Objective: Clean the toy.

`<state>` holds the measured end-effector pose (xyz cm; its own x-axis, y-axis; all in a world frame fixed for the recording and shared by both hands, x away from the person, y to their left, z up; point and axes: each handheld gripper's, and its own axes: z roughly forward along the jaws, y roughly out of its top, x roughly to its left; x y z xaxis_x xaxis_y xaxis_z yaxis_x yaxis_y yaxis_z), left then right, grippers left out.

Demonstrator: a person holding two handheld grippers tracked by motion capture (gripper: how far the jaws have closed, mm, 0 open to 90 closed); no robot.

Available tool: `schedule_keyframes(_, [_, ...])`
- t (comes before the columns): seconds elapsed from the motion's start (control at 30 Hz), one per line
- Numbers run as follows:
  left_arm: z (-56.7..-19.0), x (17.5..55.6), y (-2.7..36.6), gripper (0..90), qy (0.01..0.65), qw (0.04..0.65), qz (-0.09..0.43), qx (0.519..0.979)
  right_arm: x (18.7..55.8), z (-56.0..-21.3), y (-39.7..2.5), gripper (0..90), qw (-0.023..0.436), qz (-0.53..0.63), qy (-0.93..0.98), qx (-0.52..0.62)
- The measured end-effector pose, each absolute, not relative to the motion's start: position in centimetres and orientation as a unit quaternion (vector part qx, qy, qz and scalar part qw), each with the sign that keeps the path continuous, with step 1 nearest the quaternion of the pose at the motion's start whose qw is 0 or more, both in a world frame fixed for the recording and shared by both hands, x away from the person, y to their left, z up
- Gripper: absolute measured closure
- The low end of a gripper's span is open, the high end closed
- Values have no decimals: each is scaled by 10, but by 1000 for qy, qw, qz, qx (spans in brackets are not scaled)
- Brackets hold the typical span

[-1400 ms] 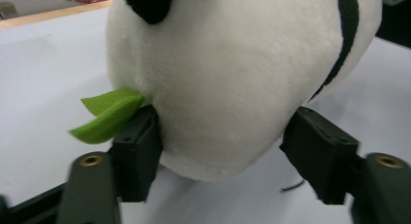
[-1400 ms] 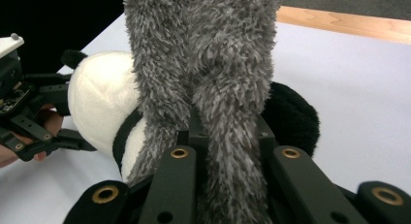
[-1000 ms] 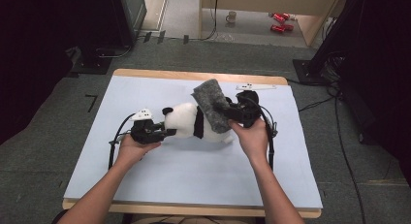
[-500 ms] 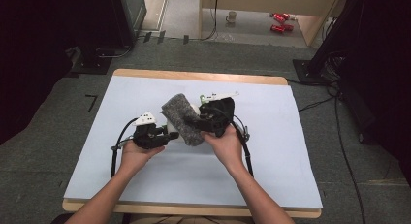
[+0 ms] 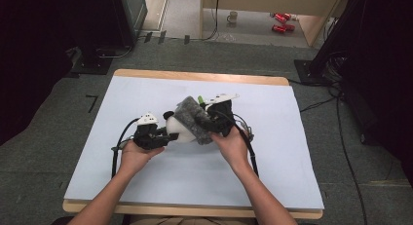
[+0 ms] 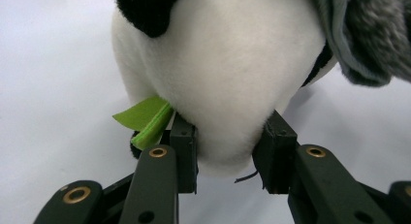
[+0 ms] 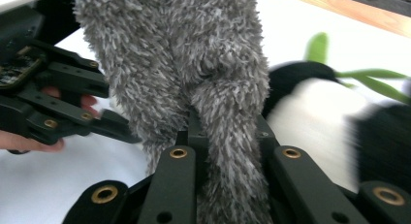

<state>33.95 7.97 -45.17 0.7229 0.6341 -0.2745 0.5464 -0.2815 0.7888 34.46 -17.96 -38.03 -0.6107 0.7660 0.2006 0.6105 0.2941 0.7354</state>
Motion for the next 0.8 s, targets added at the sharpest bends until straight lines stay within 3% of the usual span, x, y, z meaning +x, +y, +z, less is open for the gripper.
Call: schedule_keyframes(0.8, [-454, 357, 89, 657, 364, 471, 16, 803, 350, -377, -263, 781, 105, 433, 729, 520])
